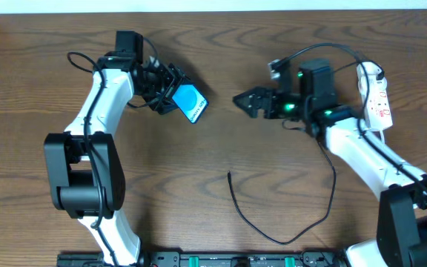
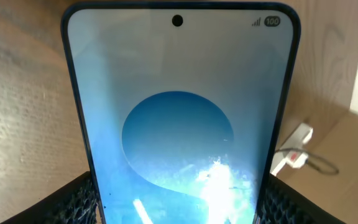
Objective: Plug charger to phone and switch on socket
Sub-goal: 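Move the right gripper from rest toward the phone's bottom end, then close the right gripper on the phone's bottom end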
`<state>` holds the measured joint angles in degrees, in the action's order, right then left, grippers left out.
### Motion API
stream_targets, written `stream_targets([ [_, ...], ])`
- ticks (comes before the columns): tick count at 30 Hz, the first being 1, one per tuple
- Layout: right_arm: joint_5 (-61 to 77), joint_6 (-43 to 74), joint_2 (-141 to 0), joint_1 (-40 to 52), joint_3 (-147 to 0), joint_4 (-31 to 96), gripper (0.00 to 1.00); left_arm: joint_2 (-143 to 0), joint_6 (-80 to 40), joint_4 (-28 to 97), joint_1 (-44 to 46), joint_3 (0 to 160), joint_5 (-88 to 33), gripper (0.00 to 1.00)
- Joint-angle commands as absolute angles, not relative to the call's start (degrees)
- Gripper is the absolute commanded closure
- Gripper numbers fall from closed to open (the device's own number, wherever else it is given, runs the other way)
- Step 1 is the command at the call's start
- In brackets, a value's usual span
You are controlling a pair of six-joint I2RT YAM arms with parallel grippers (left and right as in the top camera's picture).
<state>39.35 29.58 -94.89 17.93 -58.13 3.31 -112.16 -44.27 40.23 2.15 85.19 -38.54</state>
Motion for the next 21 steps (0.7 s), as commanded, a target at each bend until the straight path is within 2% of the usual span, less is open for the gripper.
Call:
stream_targets([
  [1,29.8,31.3,-95.4,21.5,-59.3,3.1,0.04,-109.9,-54.4,39.9,3.7,85.4,-36.4,0.93],
  [7,22.6,36.1,-95.4,25.3,-59.3,3.0,0.02,-109.9,-64.8,39.9,5.6,85.4,-36.6,0.93],
  [21,22.4,36.4,-95.4,26.3,-59.3,2.3,0.02,-109.9,-80.4,39.4,12.4,85.4,-37.0,0.93],
])
